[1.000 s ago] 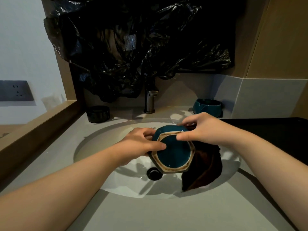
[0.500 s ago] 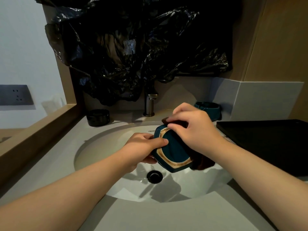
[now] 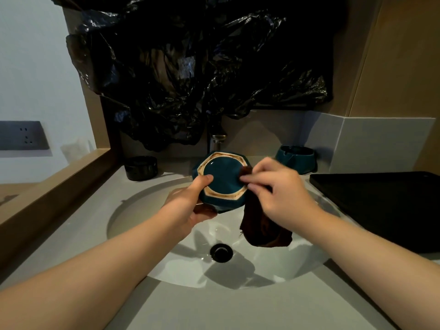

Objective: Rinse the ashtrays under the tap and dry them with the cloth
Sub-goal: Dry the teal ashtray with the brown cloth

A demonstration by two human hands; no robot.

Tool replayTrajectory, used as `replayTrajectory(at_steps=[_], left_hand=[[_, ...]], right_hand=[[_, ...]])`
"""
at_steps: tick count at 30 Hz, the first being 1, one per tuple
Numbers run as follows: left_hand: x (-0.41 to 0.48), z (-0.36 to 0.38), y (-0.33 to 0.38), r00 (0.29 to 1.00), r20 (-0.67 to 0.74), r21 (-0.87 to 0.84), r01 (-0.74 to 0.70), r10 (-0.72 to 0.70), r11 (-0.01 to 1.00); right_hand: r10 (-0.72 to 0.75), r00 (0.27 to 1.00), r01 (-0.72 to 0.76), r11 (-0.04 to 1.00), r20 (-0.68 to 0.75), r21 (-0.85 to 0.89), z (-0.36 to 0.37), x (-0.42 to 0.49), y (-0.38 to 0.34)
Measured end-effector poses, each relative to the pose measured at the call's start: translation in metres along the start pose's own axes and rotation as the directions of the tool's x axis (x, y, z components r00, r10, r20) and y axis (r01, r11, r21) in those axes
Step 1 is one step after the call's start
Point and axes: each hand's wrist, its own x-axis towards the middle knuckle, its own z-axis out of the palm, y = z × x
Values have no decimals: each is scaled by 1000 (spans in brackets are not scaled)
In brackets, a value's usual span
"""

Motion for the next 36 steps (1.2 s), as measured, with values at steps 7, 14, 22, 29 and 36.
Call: replayTrajectory(at_steps=[7, 14, 22, 29, 36], left_hand=[[0, -1, -1, 1000, 17, -52, 5, -4, 999], [-5, 3, 2, 997, 66, -107, 37, -30, 994], [-1, 8, -8, 1000, 1, 141, -3, 2, 990], [1, 3, -3, 1000, 12, -24, 25, -25, 999], [-3, 3, 0, 996, 59, 150, -68, 60, 986]], right_hand=[[-294, 948, 308, 944, 120, -119, 17, -5, -17], [-41, 978, 47, 999, -205, 21, 1, 9, 8], [-161, 984, 174, 964, 77, -199, 15, 4, -15], [-145, 983, 147, 989, 116, -10, 1, -1, -7], [390, 918, -386, 920, -72, 66, -3, 13, 28]])
